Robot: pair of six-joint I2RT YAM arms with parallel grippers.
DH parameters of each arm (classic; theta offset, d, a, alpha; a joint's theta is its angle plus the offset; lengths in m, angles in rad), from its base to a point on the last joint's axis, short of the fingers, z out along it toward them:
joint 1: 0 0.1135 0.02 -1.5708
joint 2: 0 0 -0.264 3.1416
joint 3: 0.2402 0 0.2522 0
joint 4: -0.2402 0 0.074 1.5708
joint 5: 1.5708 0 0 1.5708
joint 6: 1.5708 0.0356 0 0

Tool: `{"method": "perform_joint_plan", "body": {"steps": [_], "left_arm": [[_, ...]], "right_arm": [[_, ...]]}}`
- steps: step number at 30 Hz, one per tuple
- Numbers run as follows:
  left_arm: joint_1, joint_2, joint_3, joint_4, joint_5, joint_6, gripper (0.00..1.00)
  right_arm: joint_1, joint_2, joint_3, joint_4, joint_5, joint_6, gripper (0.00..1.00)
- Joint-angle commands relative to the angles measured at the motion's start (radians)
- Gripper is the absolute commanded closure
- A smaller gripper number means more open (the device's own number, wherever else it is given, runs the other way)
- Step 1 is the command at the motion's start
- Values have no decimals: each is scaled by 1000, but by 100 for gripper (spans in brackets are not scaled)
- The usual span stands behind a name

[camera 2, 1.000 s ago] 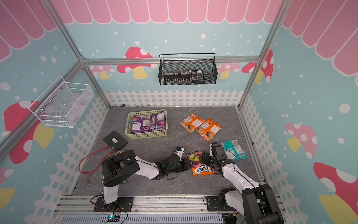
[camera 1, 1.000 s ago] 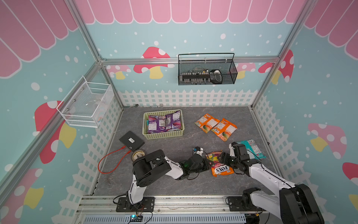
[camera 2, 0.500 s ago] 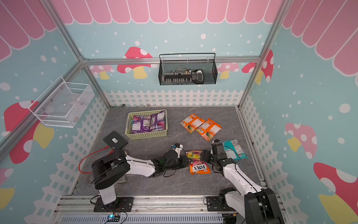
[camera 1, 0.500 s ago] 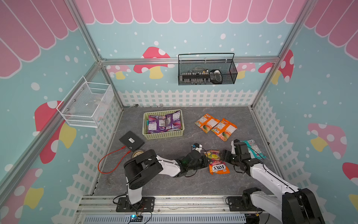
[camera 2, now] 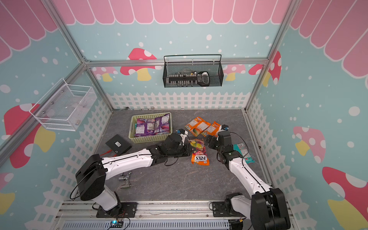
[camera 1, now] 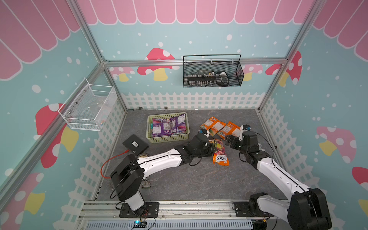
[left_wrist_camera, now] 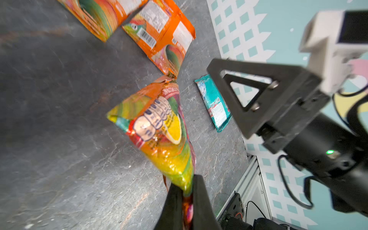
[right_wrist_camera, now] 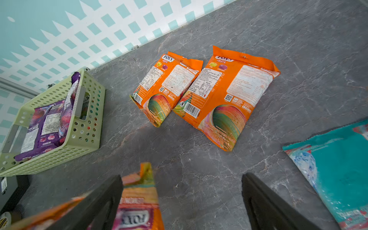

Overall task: Put the candies in the basket
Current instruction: Pick up the candy at the center of the board, then place the candy in the basket.

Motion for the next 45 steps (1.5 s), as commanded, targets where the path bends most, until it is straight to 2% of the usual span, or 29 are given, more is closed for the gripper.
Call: {"method": "perform_joint_plan", "body": {"steps": [1, 7, 15, 24, 29, 31, 33, 36, 45], "left_arm": [[69, -47, 86, -155, -14, 109, 100], [233, -51, 173, -263, 13, 225, 100], [444, 24, 249, -264, 81, 387, 100], [635, 154, 361, -256, 170, 432, 100], [725, 256, 390, -282, 180, 477, 100], [762, 303, 400, -295, 239, 488, 100], [779, 336, 403, -300, 293, 504, 100], [783, 379, 420, -321, 302, 546, 100], [783, 492, 505, -383, 251, 686, 100]], "right_arm": [[24, 20, -52, 126, -52, -16, 1], [65, 27, -124, 200, -52, -65, 1], [111, 44, -119, 219, -38, -90, 1], [159, 33, -101, 194, 34, -114, 1], [171, 47, -91, 188, 47, -122, 2], [178, 47, -91, 187, 55, -124, 1], [181, 49, -91, 187, 61, -125, 1], [184, 54, -84, 182, 66, -127, 1], [202, 45, -81, 174, 92, -136, 1]]}}
